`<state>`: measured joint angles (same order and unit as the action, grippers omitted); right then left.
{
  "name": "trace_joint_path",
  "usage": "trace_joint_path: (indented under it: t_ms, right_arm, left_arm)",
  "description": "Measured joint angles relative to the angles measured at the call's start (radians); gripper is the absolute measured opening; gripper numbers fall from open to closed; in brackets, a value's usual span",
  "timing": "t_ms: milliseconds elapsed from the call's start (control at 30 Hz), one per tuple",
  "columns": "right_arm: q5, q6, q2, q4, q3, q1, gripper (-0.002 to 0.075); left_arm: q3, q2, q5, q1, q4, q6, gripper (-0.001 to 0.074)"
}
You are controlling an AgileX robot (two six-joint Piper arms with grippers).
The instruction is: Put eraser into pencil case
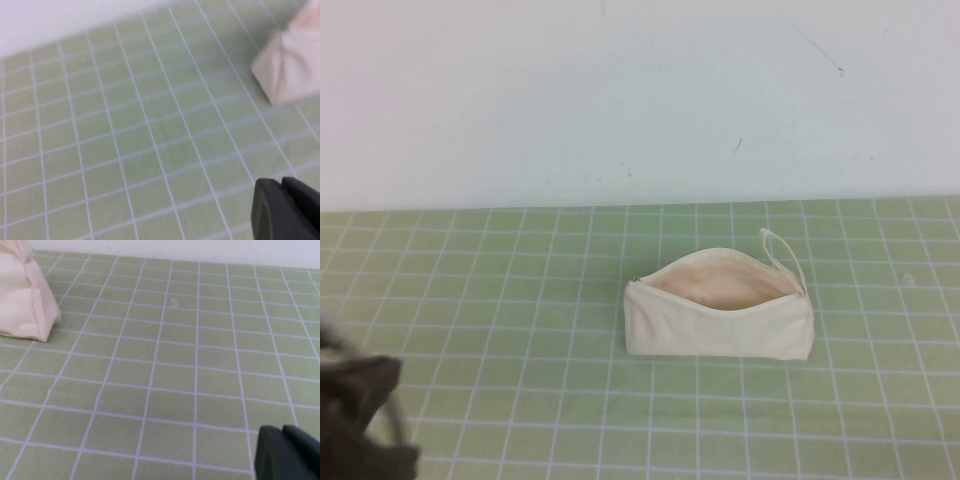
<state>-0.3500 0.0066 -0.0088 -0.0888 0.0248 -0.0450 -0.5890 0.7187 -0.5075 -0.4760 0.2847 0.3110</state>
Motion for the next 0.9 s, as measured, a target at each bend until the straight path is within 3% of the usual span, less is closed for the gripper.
trace_joint_path:
  t_ms: [200,333,600,900]
  right_arm:
    - [0.000,0.000,0.000,0.000,0.000,0.000,-0.0001]
    - [0.000,0.000,0.000,0.000,0.000,0.000,-0.0001]
    - [0.000,0.000,0.000,0.000,0.000,0.000,-0.0001]
    - [0.000,0.000,0.000,0.000,0.000,0.000,-0.0001]
  left_arm:
    - [0.298,-0.273,0.342,0.225,-0.185,-0.180,-0.0001]
    - [0.441,-0.446,0.435,0.345,-0.285,-0.280,-0.0001]
    - [0.589,-0.716,0.354,0.539,-0.371,-0.311,-0.0001]
    - [0.615,-0.727,0.235,0.550,-0.377,-0.311,-0.0002]
